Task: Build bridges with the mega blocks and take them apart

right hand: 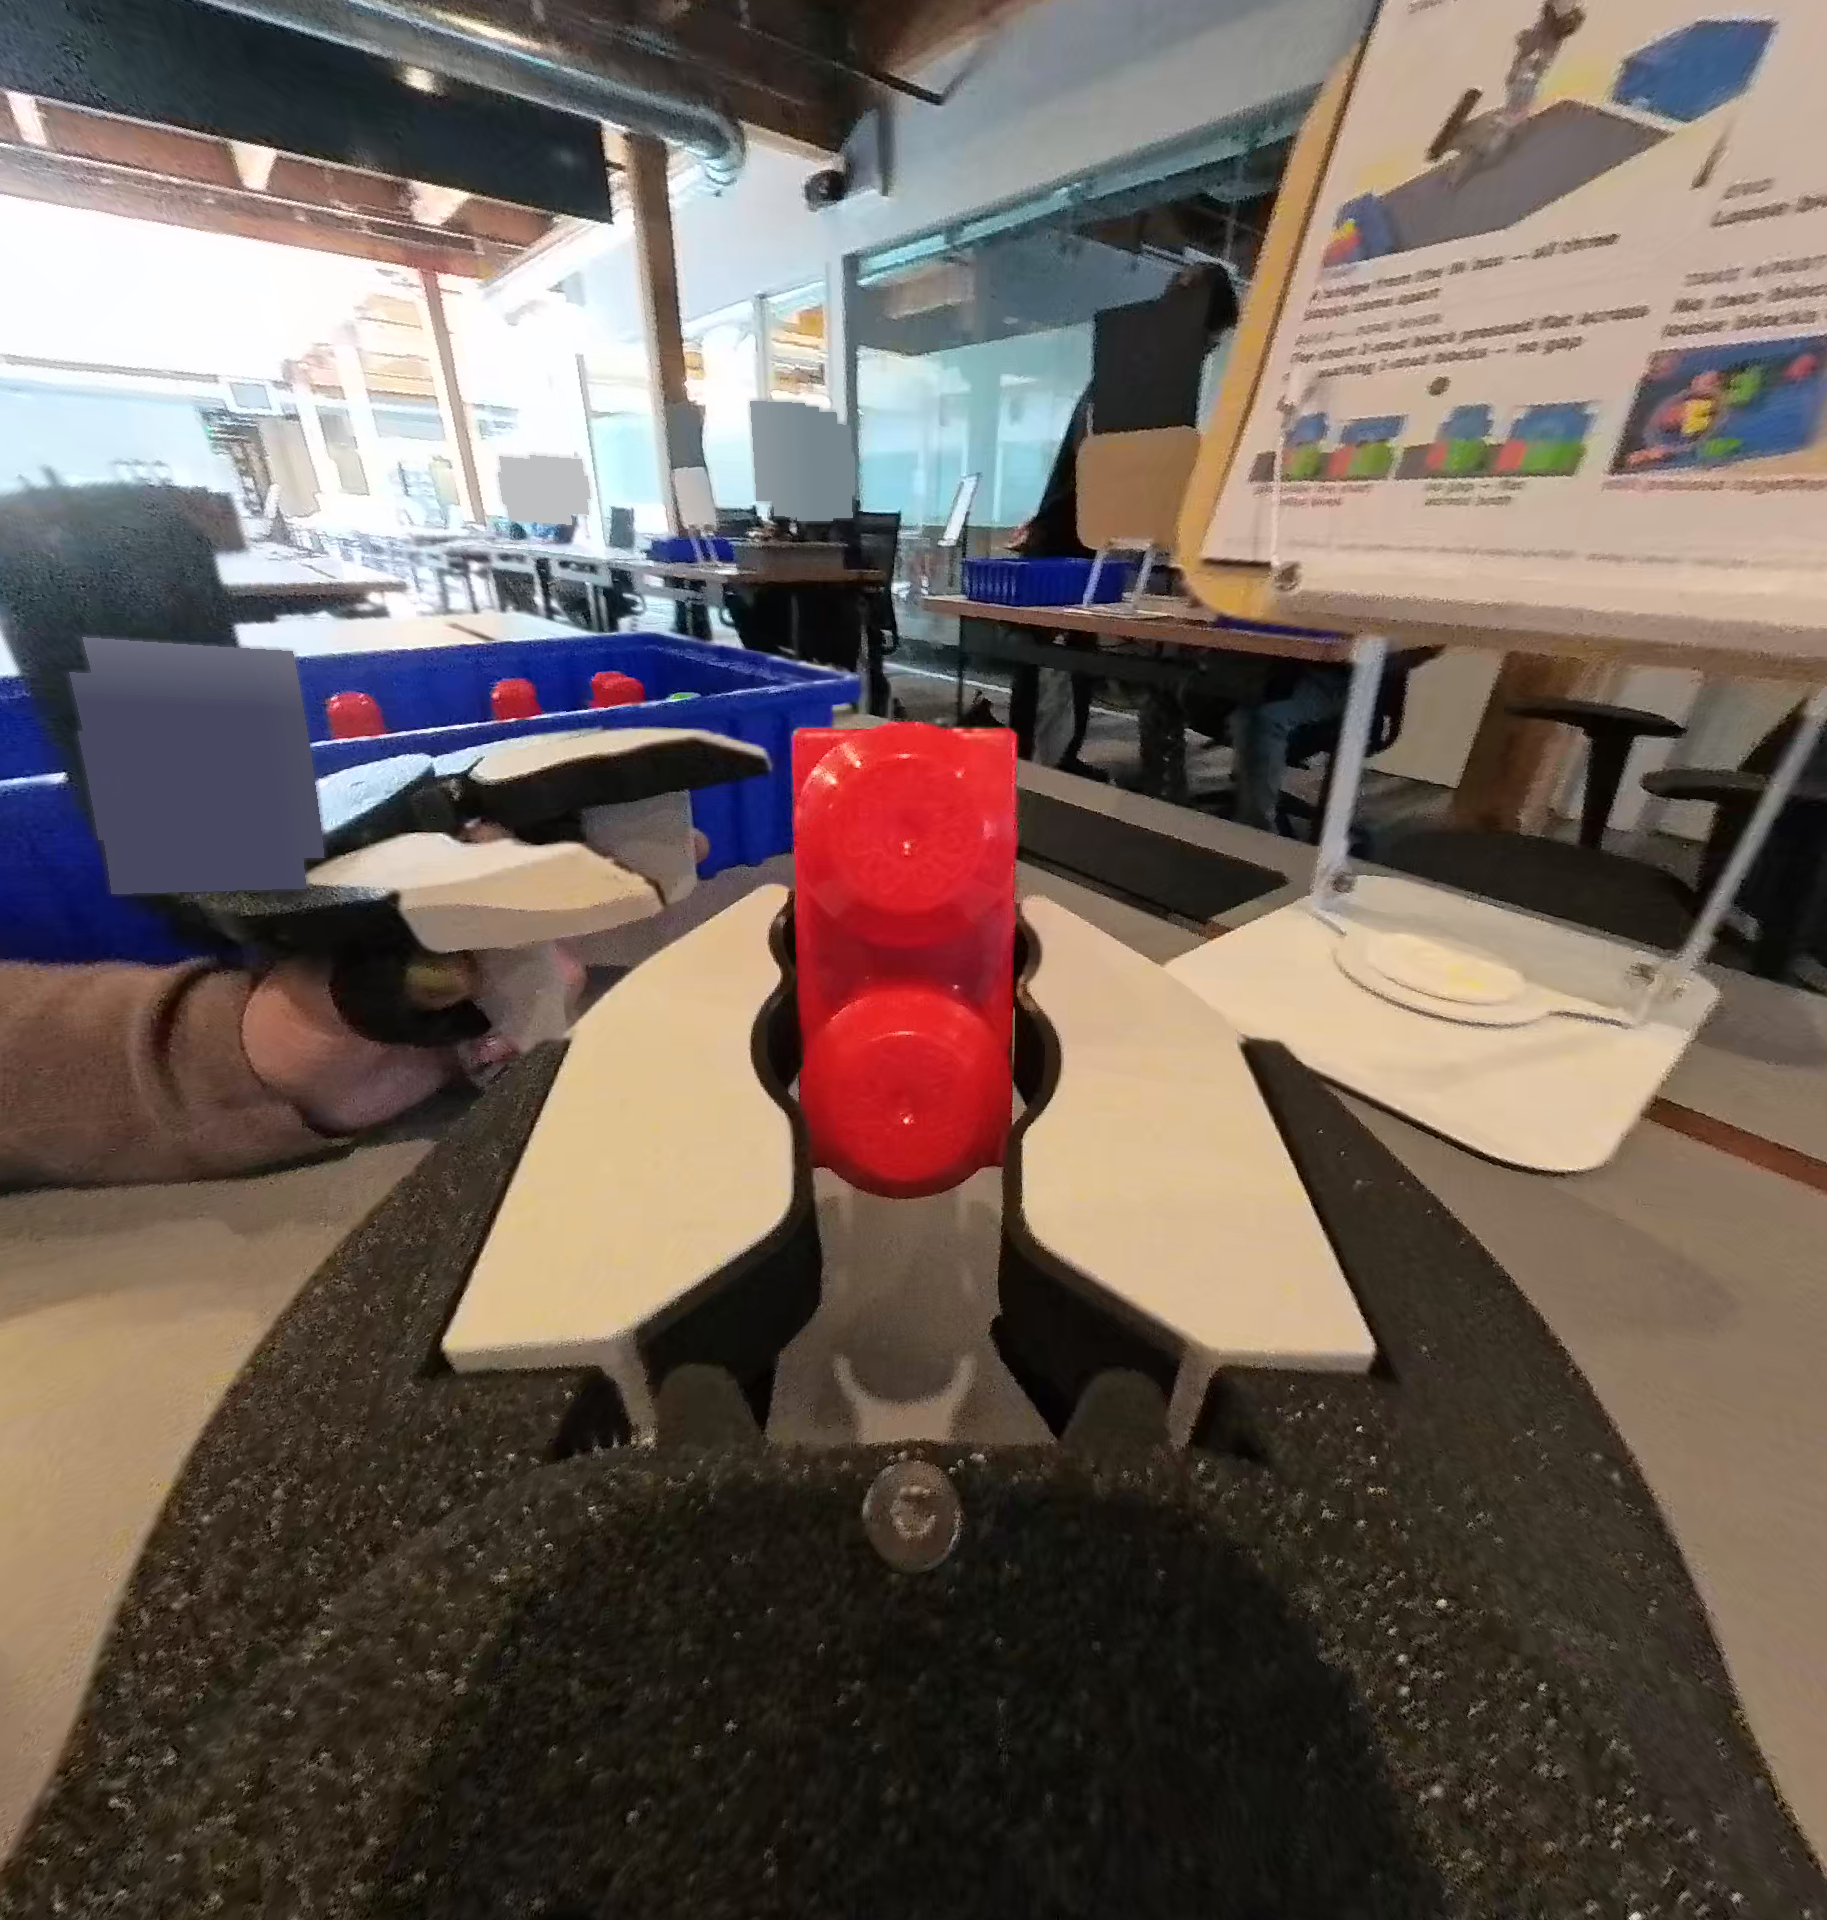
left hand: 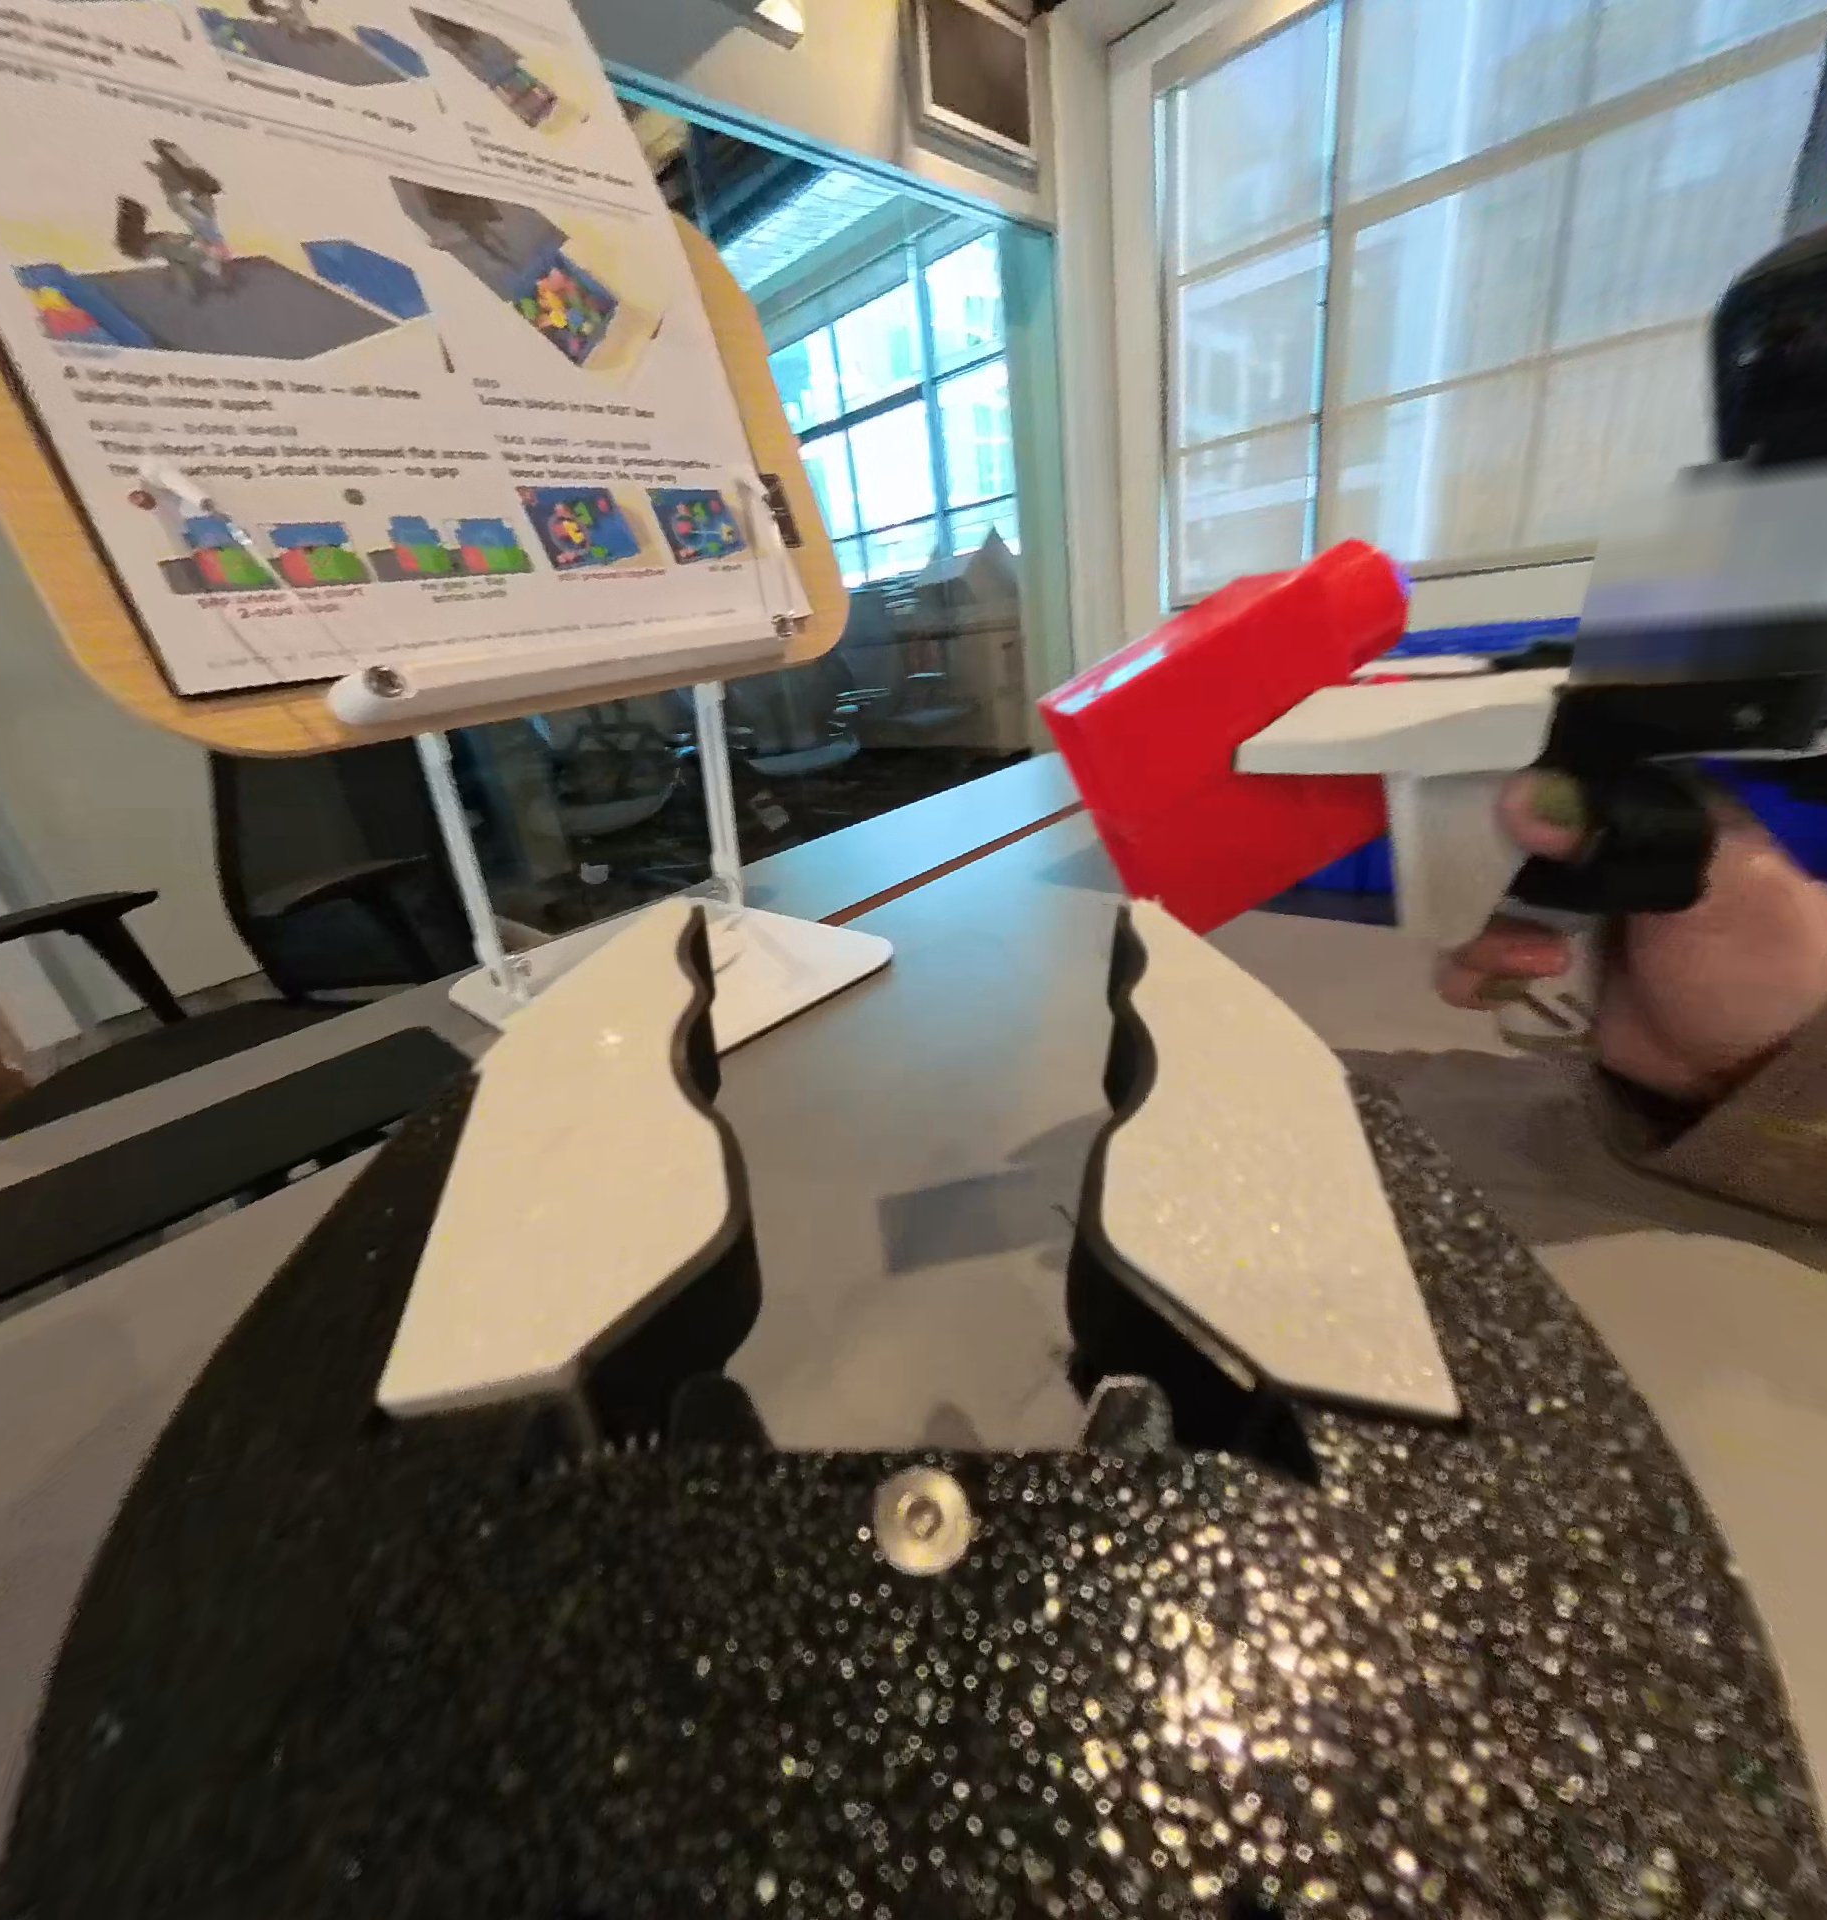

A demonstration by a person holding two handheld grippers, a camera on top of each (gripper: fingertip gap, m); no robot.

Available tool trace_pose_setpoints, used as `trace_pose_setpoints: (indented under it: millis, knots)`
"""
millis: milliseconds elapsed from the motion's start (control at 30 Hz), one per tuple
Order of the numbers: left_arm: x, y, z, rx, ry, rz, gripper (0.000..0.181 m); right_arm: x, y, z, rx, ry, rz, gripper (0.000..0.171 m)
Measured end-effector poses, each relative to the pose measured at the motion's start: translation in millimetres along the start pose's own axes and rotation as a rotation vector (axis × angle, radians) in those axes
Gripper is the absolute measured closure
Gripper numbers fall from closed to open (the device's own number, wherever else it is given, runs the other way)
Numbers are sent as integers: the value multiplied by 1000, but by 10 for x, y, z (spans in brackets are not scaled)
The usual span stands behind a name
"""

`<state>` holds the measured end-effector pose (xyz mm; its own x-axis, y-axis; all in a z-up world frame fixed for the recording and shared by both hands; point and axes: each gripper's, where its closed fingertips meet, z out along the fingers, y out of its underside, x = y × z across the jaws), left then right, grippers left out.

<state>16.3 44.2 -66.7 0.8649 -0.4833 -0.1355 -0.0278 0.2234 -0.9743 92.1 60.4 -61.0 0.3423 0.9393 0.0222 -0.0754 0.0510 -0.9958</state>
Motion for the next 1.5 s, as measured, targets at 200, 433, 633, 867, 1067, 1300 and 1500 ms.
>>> trace_pose_setpoints:
  millis: [200,433,633,867,1067,1300,1500]
  knots:
    - [152,-19,-1,14,99,-16,108,-50,210,98,-82,-72,54,134]
    - [38,-30,-32,21,18,5,113,-64,354,127,-201,-41,-54,134]
    - [223,-34,-45,21,153,-19,116,-321,399,136,-216,-211,-37,134]
    - [403,-92,-121,41,355,-162,113,-516,137,20,-47,-458,167,134]
    - [612,-109,-182,25,517,-224,117,-705,128,14,-48,-578,212,134]
    - [628,-122,-202,26,559,-265,136,-750,167,28,-70,-597,208,134]
    - [539,-123,-172,28,531,-327,131,-733,133,16,-46,-600,225,134]
